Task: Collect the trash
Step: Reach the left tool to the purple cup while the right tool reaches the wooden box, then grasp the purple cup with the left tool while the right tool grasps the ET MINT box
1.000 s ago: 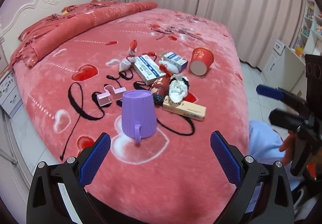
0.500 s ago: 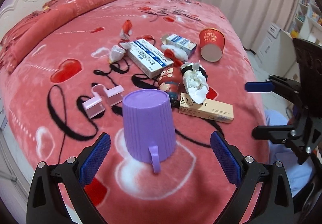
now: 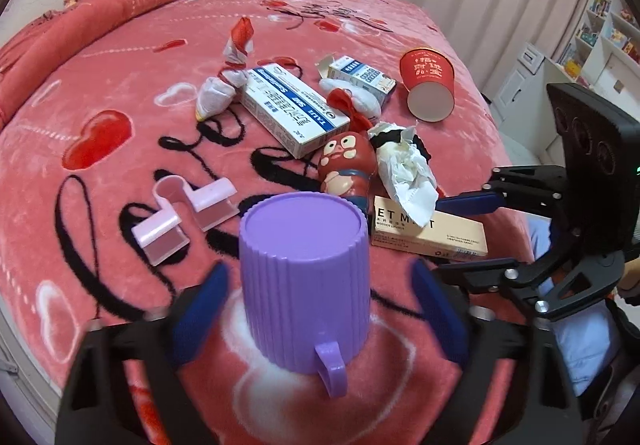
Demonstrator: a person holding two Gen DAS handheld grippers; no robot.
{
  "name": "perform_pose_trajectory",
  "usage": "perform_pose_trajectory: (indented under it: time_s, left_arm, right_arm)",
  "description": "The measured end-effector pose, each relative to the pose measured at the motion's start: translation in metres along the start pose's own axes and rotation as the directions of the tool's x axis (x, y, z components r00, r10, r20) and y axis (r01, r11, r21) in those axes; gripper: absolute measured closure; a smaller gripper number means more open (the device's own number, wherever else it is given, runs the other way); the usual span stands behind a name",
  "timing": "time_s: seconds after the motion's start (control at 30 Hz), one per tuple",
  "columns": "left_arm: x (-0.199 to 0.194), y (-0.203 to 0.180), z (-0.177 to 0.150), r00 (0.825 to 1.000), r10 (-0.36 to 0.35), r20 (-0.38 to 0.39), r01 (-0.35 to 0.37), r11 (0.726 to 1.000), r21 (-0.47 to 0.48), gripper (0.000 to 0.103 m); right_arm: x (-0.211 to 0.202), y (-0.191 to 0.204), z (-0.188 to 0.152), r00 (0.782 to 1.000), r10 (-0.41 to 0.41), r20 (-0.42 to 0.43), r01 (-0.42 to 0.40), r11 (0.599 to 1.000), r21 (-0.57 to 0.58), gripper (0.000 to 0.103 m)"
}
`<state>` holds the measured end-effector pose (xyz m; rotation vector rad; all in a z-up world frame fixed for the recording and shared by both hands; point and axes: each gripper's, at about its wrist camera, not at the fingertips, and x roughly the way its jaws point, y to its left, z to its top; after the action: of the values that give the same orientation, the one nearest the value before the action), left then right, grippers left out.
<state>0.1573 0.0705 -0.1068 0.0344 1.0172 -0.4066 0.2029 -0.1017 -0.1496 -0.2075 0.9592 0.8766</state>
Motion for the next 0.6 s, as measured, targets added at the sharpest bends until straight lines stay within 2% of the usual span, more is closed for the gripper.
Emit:
perform_pose_trajectory:
  time_s: [0.07,0.13,0.2,0.33,0.47,0.6]
  left_arm:
    - [0.006,0.000,0.001,1.000,0.012,-0.010,-0.012,1.000,0.013,0.022]
    - [0.008,0.001,0.000,1.000,0.002,-0.015,-0.002,1.000,0.009,0.026]
    - [0.011,0.003,0.000,1.000,0.005,-0.019,-0.005,1.000,0.001,0.031]
    - [0.014,0.006,-0.001,1.000,0.002,-0.017,-0.002,1.000,-0.015,0.035]
    - [0.011,0.006,-0.002,1.000,0.001,-0.013,-0.001,1.000,-0.013,0.035]
    - [0.001,0.006,-0.005,1.000,-0.005,-0.010,0.005,1.000,-0.023,0.035]
  right_arm:
    - [0.004,-0.001,0.001,1.000,0.003,-0.004,-0.003,1.000,0.001,0.048]
    - [0.006,-0.003,0.002,1.000,-0.004,-0.011,0.004,1.000,0.001,0.062]
    - [0.008,-0.003,0.002,1.000,-0.013,-0.022,0.013,1.000,-0.008,0.068]
    - [0.013,-0.005,-0.001,0.999,-0.025,-0.025,0.025,1.000,-0.012,0.075]
    - [0.012,-0.004,-0.003,0.999,-0.032,-0.010,0.032,0.999,-0.025,0.076]
    - [0.004,-0.002,-0.002,1.000,0.005,-0.005,-0.006,1.000,-0.004,0.076]
